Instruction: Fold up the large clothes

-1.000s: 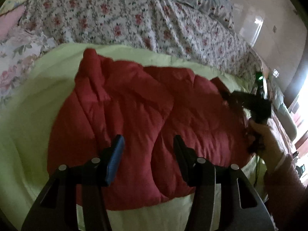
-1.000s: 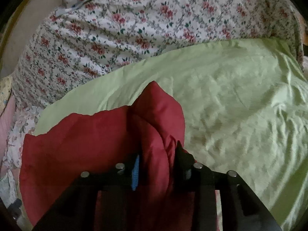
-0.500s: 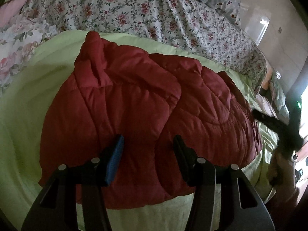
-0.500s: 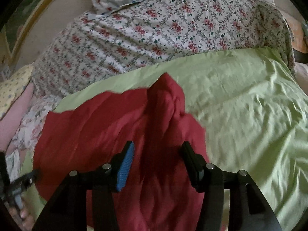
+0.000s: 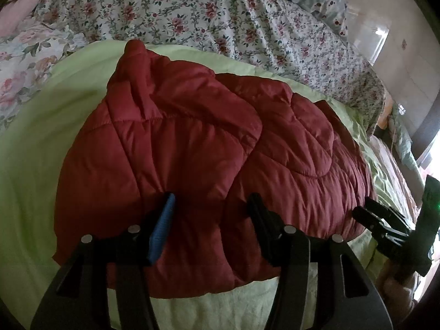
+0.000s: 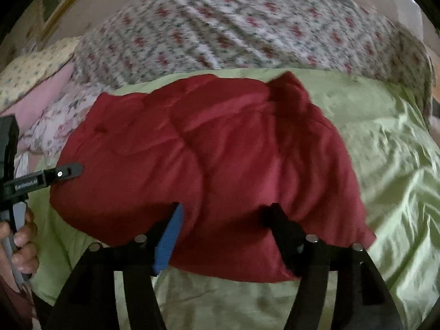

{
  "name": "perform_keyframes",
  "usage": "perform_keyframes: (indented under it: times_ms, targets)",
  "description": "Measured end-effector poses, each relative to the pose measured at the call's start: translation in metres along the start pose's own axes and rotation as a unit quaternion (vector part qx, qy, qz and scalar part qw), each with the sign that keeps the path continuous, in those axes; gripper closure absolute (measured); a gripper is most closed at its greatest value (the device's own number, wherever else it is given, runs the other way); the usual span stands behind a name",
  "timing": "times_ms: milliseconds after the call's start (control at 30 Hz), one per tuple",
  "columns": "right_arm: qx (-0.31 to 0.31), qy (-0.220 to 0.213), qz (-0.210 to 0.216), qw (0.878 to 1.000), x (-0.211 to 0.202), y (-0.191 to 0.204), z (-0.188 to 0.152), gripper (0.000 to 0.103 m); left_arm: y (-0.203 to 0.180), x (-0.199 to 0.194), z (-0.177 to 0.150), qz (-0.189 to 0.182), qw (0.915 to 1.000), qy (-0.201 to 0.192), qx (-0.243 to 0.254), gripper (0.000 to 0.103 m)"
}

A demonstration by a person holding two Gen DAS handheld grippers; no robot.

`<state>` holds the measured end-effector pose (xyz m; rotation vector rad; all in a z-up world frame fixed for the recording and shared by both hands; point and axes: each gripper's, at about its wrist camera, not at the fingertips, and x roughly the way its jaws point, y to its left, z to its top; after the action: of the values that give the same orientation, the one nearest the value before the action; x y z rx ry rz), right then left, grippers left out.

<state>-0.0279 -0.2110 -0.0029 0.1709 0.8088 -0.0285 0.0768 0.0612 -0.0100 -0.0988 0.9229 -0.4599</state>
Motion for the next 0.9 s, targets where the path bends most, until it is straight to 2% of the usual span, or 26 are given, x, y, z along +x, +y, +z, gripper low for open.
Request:
perform_keyframes:
  times_ms: [67, 200, 367, 500, 667, 900]
  targets:
    - [-0.015, -0.004, 0.002, 1.0, 0.003, 0.009, 0.003, 0.031, -0.002, -0.003, 0.0, 0.004, 1.0, 0.003, -0.001, 0.048]
    - [-0.028, -0.001, 0.0, 1.0, 0.016, 0.013, 0.008, 0.029, -0.011, -0.016, -0.004, 0.007, 1.0, 0.0, 0.002, 0.04]
    - [-0.024, -0.007, 0.004, 1.0, 0.025, 0.008, 0.012, 0.029, -0.037, -0.025, -0.01, 0.021, 0.9992, 0.005, 0.035, 0.038]
    - [-0.021, -0.011, 0.005, 1.0, 0.034, 0.002, 0.017, 0.029, -0.055, -0.011, -0.013, 0.063, 0.9961, 0.02, 0.058, 0.037]
    - [-0.012, -0.016, 0.01, 1.0, 0.038, -0.005, 0.013, 0.028, -0.05, 0.021, -0.011, 0.098, 0.9938, 0.027, 0.046, 0.035]
    - [-0.005, -0.02, 0.014, 1.0, 0.032, -0.004, 0.017, 0.028, -0.047, 0.031, -0.008, 0.1, 0.9941, 0.036, 0.021, 0.035]
